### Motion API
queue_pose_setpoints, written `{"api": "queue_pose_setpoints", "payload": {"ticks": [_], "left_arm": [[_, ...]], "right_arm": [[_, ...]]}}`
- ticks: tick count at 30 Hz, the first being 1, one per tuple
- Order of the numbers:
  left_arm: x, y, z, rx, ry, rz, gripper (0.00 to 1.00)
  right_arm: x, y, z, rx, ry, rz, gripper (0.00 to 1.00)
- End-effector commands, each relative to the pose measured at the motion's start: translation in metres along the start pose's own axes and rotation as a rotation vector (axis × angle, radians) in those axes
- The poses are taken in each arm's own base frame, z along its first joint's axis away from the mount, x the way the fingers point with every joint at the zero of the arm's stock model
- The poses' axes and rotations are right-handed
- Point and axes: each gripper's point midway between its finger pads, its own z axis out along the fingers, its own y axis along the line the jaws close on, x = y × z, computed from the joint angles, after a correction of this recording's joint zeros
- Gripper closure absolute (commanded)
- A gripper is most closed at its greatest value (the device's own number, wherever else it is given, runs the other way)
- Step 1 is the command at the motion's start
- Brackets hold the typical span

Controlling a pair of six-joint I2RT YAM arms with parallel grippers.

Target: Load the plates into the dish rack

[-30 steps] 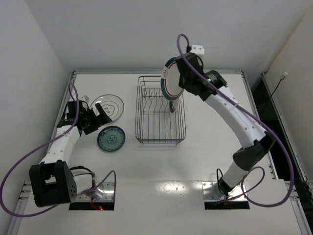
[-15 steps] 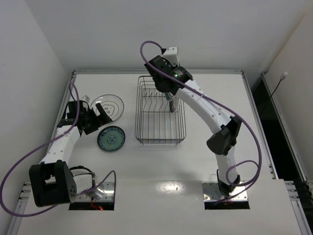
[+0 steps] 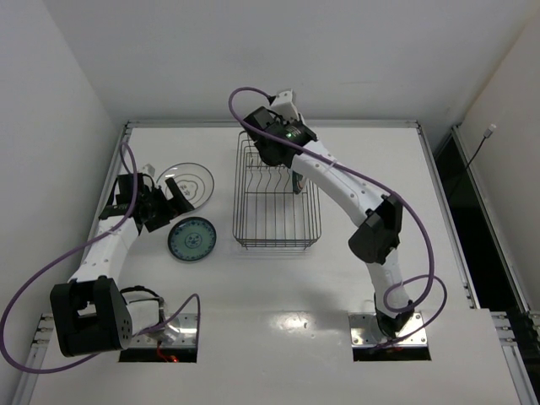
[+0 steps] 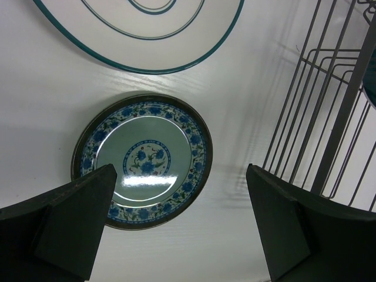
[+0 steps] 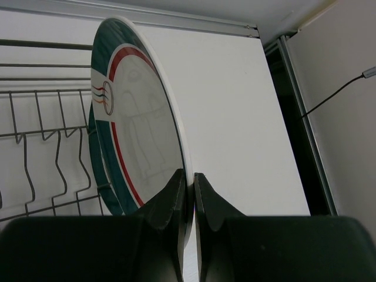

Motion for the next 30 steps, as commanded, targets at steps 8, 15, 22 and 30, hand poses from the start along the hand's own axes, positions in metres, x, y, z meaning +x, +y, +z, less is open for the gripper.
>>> {"api": "queue_pose_setpoints", "payload": {"ticks": [8, 15, 22, 30], "left_arm": [[-0.006, -0.007, -0.004, 0.023, -0.033, 0.018, 0.09], [-0.006, -0.007, -0.004, 0.023, -0.033, 0.018, 0.09], [0.002, -0.01, -0.001, 0.039, -0.004, 0.011, 0.08], [0.021, 0.011, 0.019, -0.025, 0.079, -0.095, 0.04]], "right_arm": [[0.017, 0.033, 0.014, -0.011, 0.009, -0.032, 1.0], [0.037, 0.057, 0.025, -0.072, 0.065, -0.068, 1.0], [0.031, 0.06, 0.02, -0.171, 0.104, -0.018, 0.87], [-0.008, 0.049, -0.022, -0.365, 0.029, 0.026, 0.57]]}}
